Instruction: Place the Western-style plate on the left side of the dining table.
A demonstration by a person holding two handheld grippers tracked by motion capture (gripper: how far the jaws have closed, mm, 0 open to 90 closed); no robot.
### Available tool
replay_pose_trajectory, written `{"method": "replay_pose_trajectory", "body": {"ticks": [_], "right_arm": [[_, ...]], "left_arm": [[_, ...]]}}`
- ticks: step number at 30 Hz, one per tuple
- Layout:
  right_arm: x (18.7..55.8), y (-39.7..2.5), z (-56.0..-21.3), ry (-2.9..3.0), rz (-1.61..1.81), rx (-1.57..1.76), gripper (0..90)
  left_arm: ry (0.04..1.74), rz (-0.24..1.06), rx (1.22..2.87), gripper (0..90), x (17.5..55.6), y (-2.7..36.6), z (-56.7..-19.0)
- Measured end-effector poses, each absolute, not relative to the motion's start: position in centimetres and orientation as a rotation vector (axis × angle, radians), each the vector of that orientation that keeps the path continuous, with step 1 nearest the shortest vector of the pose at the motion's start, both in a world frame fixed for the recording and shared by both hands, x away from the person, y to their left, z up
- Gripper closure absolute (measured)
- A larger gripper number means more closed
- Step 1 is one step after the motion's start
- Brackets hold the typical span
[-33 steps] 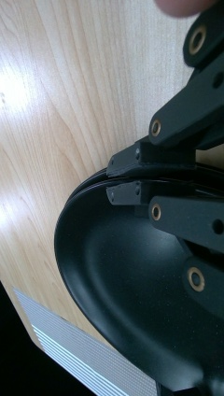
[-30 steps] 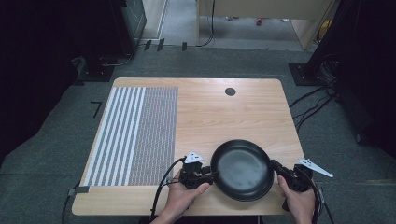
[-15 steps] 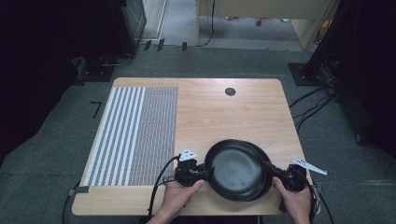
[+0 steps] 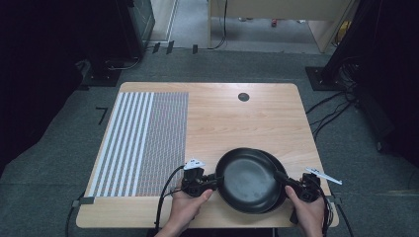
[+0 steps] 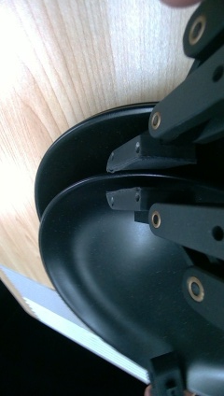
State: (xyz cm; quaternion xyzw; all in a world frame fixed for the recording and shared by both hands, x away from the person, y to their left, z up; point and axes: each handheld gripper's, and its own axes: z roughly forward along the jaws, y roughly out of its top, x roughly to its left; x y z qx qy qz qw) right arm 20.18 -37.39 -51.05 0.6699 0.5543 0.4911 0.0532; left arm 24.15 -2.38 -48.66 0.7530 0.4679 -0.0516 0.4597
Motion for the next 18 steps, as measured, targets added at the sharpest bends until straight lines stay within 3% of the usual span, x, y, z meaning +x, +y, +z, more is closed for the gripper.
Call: {"method": "replay_pose_trajectory", "body": {"ticks": [18], "right_arm": [[19.67,-37.31,-50.63,1.467,1.639,2.143,84.5]], "left_arm": [[1.182,-0.202,1.836,72.1,23.79,-2.18,-48.43]]}}
